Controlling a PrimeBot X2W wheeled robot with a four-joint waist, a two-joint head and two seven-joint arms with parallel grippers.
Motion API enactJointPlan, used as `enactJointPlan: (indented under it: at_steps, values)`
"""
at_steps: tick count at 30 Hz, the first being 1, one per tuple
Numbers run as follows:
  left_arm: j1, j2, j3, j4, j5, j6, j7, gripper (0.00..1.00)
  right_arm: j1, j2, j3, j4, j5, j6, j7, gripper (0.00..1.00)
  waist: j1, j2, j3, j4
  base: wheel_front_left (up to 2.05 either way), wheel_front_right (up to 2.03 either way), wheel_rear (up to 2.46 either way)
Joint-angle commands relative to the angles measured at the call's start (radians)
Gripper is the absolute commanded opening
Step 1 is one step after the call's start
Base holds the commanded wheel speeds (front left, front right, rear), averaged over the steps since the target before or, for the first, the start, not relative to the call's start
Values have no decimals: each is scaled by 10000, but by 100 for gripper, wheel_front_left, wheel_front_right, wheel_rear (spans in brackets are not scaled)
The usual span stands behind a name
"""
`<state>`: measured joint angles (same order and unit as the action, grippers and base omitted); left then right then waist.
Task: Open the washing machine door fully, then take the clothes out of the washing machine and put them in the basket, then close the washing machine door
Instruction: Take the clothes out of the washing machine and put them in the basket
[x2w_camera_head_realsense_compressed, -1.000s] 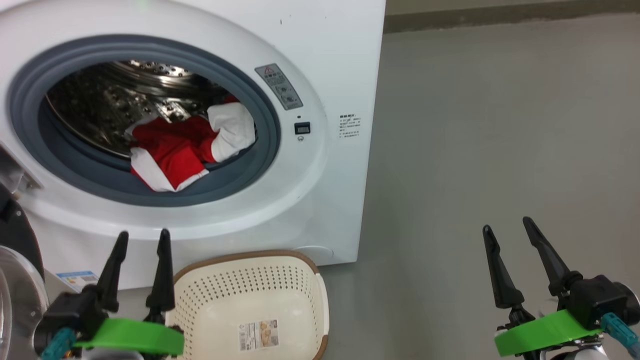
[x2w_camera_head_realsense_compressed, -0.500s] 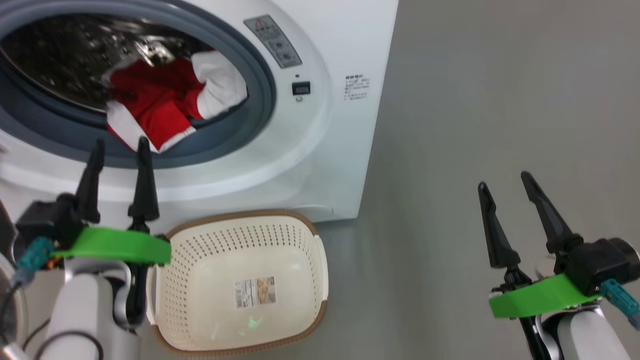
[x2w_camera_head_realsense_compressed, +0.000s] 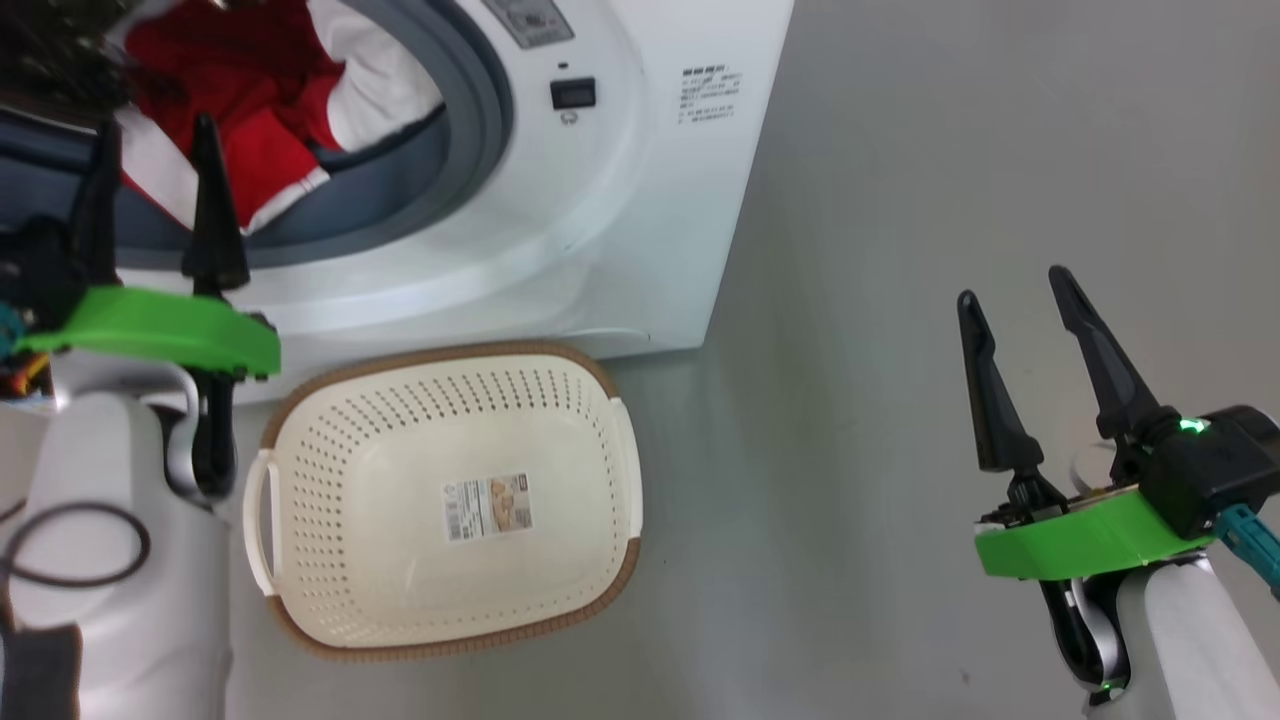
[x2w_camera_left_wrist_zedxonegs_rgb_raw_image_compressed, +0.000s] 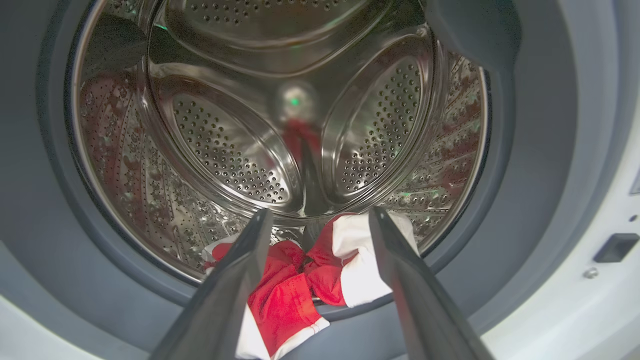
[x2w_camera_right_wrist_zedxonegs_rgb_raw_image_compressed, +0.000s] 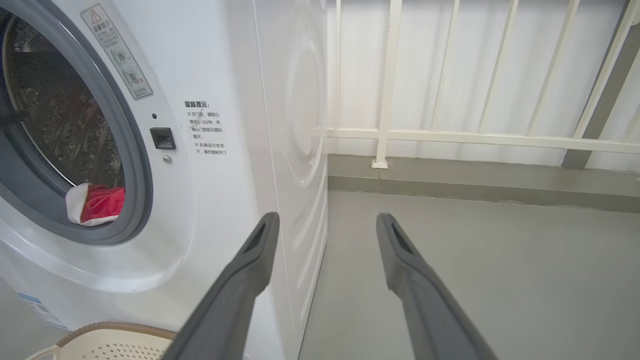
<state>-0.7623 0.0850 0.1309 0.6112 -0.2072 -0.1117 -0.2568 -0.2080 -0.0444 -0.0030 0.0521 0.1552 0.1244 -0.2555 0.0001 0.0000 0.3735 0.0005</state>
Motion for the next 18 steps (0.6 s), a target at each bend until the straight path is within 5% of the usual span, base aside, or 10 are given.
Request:
enactJointPlan:
  at_steps: [1, 18]
  values:
    - [-320, 442, 267, -46, 124, 106, -49, 100, -227, -58, 259, -288, -97, 63, -63, 100, -1, 0, 459, 0, 0, 0, 0]
    - [-3131, 1435, -504, 3567, 1523, 1359, -48, 100, -1093, -58, 835, -177, -47, 63, -63, 100, -1, 0, 1499, -332, 0, 0, 0]
